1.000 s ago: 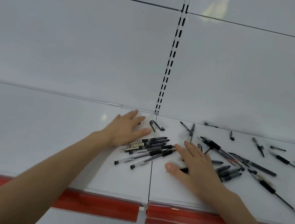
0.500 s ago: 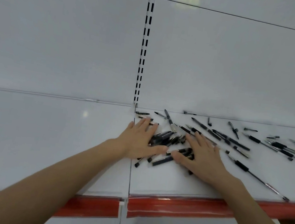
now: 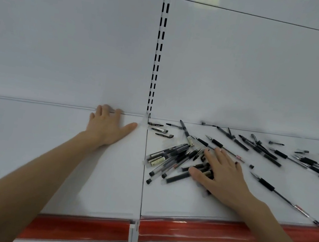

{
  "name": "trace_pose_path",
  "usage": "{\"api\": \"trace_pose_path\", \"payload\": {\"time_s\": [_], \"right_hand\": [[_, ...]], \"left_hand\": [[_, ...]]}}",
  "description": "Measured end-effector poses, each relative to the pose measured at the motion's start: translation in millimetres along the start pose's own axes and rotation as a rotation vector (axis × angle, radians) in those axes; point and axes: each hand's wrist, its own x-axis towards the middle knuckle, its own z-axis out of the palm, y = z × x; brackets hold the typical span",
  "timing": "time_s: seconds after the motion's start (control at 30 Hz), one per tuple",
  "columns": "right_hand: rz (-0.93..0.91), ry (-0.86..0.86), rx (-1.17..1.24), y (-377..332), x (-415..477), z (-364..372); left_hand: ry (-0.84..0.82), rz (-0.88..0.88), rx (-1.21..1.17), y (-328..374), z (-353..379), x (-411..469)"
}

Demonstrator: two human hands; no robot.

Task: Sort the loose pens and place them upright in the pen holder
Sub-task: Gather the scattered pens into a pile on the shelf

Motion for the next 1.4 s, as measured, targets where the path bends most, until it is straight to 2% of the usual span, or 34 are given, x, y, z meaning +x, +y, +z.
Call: {"api": "trace_pose_path", "payload": {"time_s": [0.27, 0.4, 0.43, 0.53, 0.63, 0.8, 0.93, 1.03, 1.27, 1.4], "right_hand": [[-0.002, -0.021, -0.019, -0.4, 3.4, -0.9], [-0.019, 0.003, -0.001, 2.5, 3.9, 0.2], [-0.02, 0.001, 0.007, 2.6, 4.1, 0.4], [-0.021, 0.012, 0.022, 1.5, 5.7, 0.4], [-0.021, 0.02, 0.027, 0.3, 9.4, -0.6], [-0.021, 0.018, 0.104, 6.2, 2.6, -8.3], [0.093, 0.081, 0.026, 28.7, -6.8, -12.5], [0.18, 0.028, -0.008, 37.4, -8.0, -11.8], [0.203, 0.02, -0.043, 47.5, 11.3, -13.9], [0.161, 0.104, 0.148, 61.4, 9.4, -27.7]], "left_hand": [[-0.078, 0.289, -0.001, 49.5, 7.5, -10.1], [0.094, 0.276, -0.151, 40.1, -3.6, -5.5], [0.091, 0.25, -0.145, 36.7, -4.5, -2.3], [-0.087, 0.253, -0.084, 41.6, 0.5, 1.7], [-0.159, 0.397, -0.075, 66.7, 5.1, -4.9], [-0.226, 0.517, -0.289, 63.7, -4.6, -18.3], [-0.318, 0.587, -0.063, 53.3, -2.4, -31.4], [-0.326, 0.607, -0.007, 70.5, 7.1, -35.3], [-0.324, 0.585, -0.032, 135.0, 17.5, -42.1], [-0.3, 0.542, -0.104, 156.8, 20.5, -45.7]]}}
